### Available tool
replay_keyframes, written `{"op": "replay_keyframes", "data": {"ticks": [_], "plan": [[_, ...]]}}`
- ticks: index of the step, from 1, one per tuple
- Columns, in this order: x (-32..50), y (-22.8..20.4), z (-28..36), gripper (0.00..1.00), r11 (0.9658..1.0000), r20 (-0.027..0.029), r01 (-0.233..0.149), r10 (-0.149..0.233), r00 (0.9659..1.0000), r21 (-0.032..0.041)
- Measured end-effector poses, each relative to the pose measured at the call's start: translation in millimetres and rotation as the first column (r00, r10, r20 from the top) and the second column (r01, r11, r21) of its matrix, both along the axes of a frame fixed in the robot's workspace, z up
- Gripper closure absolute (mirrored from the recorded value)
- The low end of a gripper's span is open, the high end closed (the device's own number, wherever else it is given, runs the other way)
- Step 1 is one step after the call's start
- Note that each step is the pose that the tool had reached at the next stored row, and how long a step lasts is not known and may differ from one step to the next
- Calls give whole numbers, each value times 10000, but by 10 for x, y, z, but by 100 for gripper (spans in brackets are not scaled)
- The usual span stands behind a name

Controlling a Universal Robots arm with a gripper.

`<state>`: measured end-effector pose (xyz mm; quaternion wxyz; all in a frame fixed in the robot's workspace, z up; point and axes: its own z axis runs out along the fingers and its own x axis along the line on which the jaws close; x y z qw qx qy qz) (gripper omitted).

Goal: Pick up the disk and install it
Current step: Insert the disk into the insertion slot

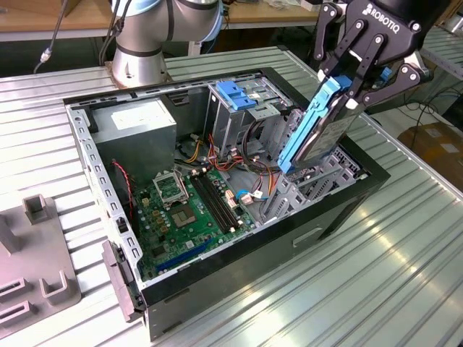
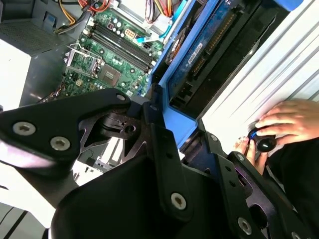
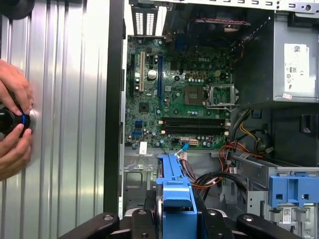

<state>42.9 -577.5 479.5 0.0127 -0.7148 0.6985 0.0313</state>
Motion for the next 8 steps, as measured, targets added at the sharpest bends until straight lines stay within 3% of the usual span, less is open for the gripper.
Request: {"op": "replay_keyframes", "data": {"ticks": [5, 8], "plan": [[125, -18, -31, 63, 10000, 0, 1, -1, 10000, 0], [154, -26, -61, 63, 10000, 0, 15, -15, 10000, -13]]}}
